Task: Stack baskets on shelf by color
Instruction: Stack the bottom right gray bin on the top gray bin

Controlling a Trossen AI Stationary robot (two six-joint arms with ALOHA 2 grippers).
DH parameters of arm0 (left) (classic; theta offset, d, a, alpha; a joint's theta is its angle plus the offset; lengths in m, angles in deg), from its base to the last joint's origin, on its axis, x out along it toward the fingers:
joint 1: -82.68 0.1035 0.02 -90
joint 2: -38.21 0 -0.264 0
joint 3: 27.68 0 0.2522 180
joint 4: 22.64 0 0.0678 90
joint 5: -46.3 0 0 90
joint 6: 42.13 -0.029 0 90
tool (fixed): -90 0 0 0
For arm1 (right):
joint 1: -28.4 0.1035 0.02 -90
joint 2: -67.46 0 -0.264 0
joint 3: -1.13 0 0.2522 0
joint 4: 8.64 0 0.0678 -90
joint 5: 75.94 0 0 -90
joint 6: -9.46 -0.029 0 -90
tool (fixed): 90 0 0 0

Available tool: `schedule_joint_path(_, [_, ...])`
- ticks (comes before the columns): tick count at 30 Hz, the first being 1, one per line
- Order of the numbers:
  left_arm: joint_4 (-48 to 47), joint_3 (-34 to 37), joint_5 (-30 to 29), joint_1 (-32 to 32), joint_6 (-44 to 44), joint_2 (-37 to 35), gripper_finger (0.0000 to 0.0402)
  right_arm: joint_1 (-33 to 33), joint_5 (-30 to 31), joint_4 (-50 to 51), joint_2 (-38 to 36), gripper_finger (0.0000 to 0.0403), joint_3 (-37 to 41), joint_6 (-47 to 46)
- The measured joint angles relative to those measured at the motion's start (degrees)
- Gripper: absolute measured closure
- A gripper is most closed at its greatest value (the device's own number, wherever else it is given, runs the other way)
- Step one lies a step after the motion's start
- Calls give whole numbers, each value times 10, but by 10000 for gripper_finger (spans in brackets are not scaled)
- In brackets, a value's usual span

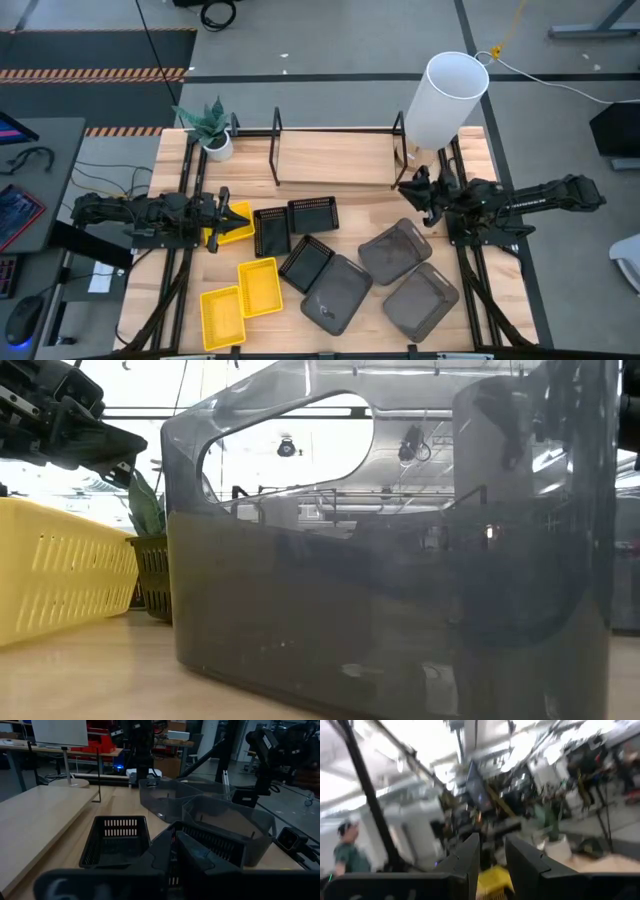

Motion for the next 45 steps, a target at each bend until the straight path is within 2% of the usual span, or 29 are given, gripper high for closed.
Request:
schedule_joint_path(3, [0,0,0,0,0,0,373,-5,-37,70,0,317,-22,2])
schedule_joint_path(10, [0,0,0,0,0,0,375,-7,-104,223,-35,347,-74,80])
schedule_joint_path(17, [0,0,0,0,0,0,366,-7,-102,354,-169,370,-74,123])
schedule_joint_path(22, [0,0,0,0,0,0,369,-7,-104,416,-270,377,-74,120])
schedule_joint_path(25, [0,0,0,0,0,0,373,-7,-104,449,-302,378,-74,107])
schedule_joint_path(32, [0,0,0,0,0,0,366,-7,-106,496,-300,378,-74,99])
schedule_joint_path(36, [0,0,0,0,0,0,363,-6,-99,531,-286,378,-74,63])
schedule_joint_path(45, [0,0,0,0,0,0,373,61,-66,539,-162,378,-74,-6])
